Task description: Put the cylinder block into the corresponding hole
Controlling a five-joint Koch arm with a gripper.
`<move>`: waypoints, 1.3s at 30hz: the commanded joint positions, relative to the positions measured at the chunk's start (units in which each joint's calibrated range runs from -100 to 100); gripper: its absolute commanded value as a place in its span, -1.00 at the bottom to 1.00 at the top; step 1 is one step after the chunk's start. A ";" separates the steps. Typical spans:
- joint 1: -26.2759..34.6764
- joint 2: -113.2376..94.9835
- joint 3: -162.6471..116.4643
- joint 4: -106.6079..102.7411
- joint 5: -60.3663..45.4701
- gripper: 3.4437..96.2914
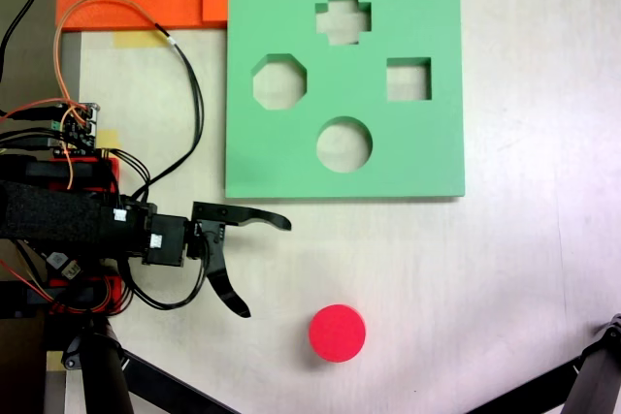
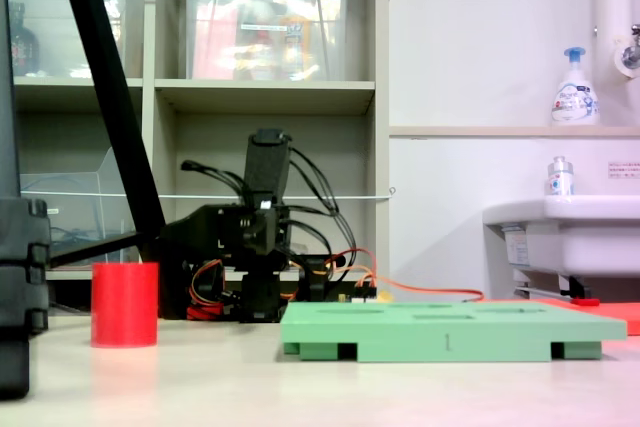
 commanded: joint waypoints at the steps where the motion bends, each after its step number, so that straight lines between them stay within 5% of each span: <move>1: -0.44 13.62 -0.36 21.47 -0.54 0.71; 8: -2.10 49.37 6.02 44.86 -0.39 0.93; 39: -10.06 92.81 39.32 46.50 1.27 0.83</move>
